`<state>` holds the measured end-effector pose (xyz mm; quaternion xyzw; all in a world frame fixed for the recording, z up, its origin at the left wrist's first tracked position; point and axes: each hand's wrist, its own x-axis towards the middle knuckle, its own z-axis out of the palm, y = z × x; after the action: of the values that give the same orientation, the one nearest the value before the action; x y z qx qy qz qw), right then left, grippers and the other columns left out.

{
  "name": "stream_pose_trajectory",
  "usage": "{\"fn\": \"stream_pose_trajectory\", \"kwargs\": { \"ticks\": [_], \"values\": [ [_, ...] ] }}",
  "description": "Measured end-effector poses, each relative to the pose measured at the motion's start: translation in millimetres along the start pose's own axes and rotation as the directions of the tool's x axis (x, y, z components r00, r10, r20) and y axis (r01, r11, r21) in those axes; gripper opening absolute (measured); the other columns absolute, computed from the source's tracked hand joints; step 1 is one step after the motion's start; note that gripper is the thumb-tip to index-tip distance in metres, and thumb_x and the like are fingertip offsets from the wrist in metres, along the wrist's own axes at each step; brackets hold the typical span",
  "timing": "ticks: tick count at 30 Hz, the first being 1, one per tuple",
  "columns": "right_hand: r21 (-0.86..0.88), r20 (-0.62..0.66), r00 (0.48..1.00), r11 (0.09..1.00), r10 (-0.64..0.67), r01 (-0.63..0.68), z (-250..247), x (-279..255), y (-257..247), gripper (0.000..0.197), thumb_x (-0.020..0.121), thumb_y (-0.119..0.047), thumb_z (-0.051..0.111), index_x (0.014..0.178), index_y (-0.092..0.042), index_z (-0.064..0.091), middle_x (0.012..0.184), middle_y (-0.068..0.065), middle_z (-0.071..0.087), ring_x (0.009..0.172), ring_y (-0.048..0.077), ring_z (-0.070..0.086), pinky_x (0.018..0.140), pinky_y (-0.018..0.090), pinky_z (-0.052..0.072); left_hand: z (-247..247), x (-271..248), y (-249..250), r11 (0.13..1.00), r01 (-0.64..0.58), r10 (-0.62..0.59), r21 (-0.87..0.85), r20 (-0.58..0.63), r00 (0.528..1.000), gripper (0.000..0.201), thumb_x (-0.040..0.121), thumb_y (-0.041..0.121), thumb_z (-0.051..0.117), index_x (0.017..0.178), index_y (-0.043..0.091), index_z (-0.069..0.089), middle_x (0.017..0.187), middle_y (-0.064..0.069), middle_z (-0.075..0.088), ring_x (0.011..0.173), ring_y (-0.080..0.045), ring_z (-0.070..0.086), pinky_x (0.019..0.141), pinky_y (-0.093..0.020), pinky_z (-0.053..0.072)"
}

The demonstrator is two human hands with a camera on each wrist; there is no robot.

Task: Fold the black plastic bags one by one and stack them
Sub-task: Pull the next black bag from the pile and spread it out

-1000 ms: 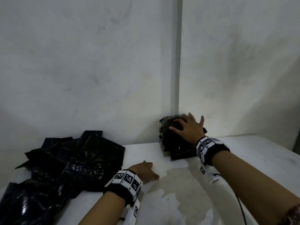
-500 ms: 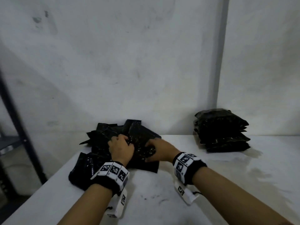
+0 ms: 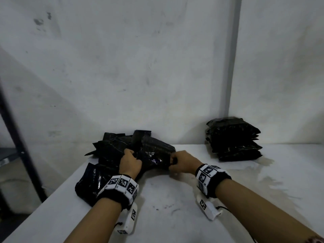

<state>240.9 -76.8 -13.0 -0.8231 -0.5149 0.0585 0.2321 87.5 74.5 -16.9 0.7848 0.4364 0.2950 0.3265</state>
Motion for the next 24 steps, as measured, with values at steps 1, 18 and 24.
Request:
{"fn": "stream_pose_trajectory", "kwargs": {
  "ticks": [1,18,24],
  "values": [
    [0.06,-0.11,0.994,0.998,0.003,0.004,-7.7,-4.3,4.7,0.011,0.075,-0.023,0.07,0.08,-0.016,0.062,0.078,0.002,0.062,0.074,0.019,0.058,0.063,0.027,0.043,0.1,0.5,3.2,0.987,0.005,-0.006,-0.159,-0.005,1.0,0.028,0.083,0.001,0.057,0.11,0.004,0.052,0.109,-0.022,0.063,0.102,-0.036,0.06,0.091,-0.039,0.047],
    [0.506,-0.663,0.716,0.835,0.218,0.214,-149.9,-92.4,42.3,0.023,0.085,-0.03,0.073,0.081,-0.007,0.073,0.08,-0.001,0.072,0.075,0.006,0.064,0.074,0.016,0.048,-15.3,-70.1,131.7,0.705,-0.286,0.428,-0.649,0.069,0.901,0.012,0.081,0.013,0.074,0.072,0.011,0.066,0.052,0.011,0.058,0.048,-0.003,0.049,0.055,-0.013,0.041],
    [0.589,-0.543,0.794,0.798,0.273,0.129,-163.2,-141.4,61.3,0.019,0.082,-0.033,0.075,0.085,-0.014,0.078,0.087,-0.004,0.075,0.085,0.008,0.068,0.079,0.02,0.052,1.2,-102.4,147.4,0.639,0.039,0.324,-0.769,0.315,0.892,0.009,0.084,0.017,0.072,0.08,0.011,0.067,0.076,-0.003,0.066,0.059,-0.014,0.061,0.055,-0.023,0.051]
  ]
}}
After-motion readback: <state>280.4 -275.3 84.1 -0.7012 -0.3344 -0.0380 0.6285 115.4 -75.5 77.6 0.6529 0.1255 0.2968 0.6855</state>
